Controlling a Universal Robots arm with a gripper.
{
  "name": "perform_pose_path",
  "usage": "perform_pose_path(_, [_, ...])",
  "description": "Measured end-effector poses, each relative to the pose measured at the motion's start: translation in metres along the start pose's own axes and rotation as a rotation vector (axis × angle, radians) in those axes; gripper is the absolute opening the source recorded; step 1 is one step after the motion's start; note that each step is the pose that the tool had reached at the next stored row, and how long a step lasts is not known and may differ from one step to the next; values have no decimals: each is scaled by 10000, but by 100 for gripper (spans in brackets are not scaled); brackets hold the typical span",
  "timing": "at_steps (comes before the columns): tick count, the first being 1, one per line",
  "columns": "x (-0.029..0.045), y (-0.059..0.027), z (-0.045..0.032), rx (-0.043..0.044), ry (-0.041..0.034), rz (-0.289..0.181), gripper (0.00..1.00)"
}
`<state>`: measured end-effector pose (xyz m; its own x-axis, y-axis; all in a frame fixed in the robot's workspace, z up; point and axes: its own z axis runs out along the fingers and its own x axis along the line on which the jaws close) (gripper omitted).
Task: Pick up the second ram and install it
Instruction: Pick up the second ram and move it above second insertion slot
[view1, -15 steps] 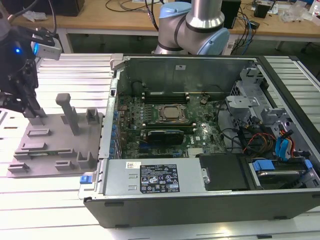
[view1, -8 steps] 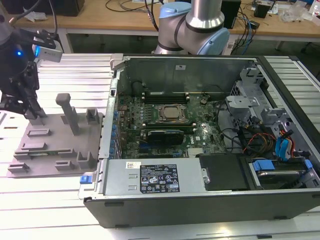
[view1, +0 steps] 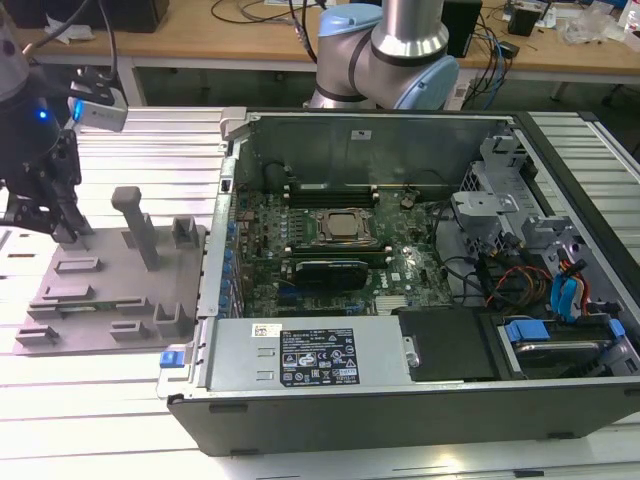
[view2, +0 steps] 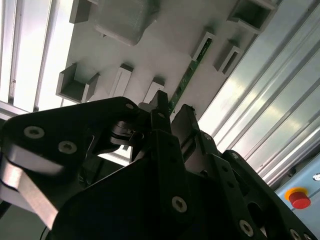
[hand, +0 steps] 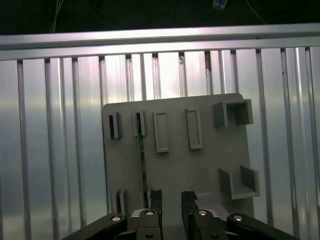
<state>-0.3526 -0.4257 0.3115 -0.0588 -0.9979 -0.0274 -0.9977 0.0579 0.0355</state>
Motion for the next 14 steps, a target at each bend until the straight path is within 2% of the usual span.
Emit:
perform_pose_path(6, [1,-2,45,0,0,0,28])
perform_pose_path(10, [10,-5,113,-1,1,-1,28])
perform_pose_path(13, [60,-8,144,0,1,0,28])
perform_pose_path(14, [108,-12,169,0,0,-2,28])
